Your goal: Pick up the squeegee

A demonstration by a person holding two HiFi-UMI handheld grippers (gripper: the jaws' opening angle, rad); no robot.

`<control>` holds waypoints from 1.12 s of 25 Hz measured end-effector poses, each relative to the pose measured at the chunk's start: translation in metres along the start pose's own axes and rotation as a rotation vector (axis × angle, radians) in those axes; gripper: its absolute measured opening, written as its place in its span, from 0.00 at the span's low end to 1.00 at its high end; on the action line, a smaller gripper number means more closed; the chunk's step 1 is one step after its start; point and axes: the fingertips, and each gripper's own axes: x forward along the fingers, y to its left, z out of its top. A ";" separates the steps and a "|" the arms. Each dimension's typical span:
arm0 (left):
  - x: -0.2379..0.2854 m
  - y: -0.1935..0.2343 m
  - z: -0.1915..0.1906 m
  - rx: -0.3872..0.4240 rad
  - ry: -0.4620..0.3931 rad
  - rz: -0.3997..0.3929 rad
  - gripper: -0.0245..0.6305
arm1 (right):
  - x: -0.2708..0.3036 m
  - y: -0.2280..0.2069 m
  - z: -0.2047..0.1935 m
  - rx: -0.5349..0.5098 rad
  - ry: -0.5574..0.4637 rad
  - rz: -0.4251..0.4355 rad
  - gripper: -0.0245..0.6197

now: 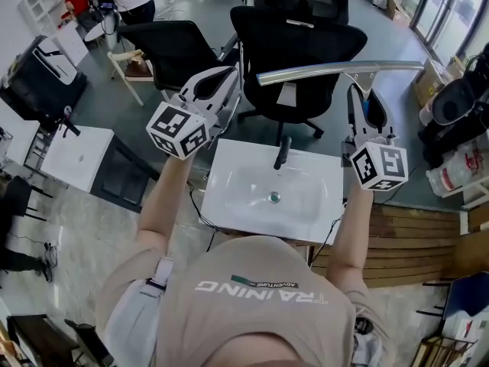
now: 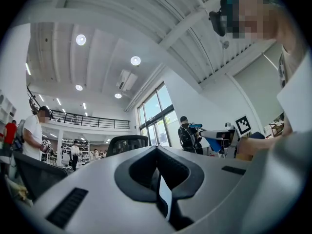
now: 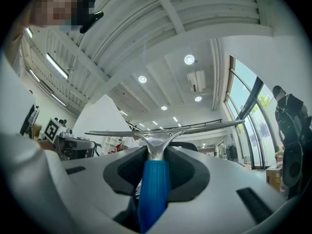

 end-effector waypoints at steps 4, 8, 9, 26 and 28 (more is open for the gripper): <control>-0.002 0.002 0.000 0.002 0.004 0.003 0.06 | -0.004 -0.004 0.000 0.013 -0.008 -0.012 0.23; -0.004 0.002 0.005 0.006 -0.010 0.005 0.06 | -0.007 -0.003 0.004 0.016 -0.019 -0.017 0.23; -0.004 0.002 0.006 0.006 -0.013 0.005 0.06 | -0.007 -0.003 0.005 0.017 -0.021 -0.018 0.23; 0.003 -0.001 -0.003 -0.020 -0.010 -0.027 0.06 | -0.013 -0.001 -0.006 0.014 0.012 -0.044 0.23; 0.004 -0.003 -0.006 -0.013 -0.002 -0.030 0.06 | -0.015 -0.002 -0.006 0.008 0.017 -0.049 0.23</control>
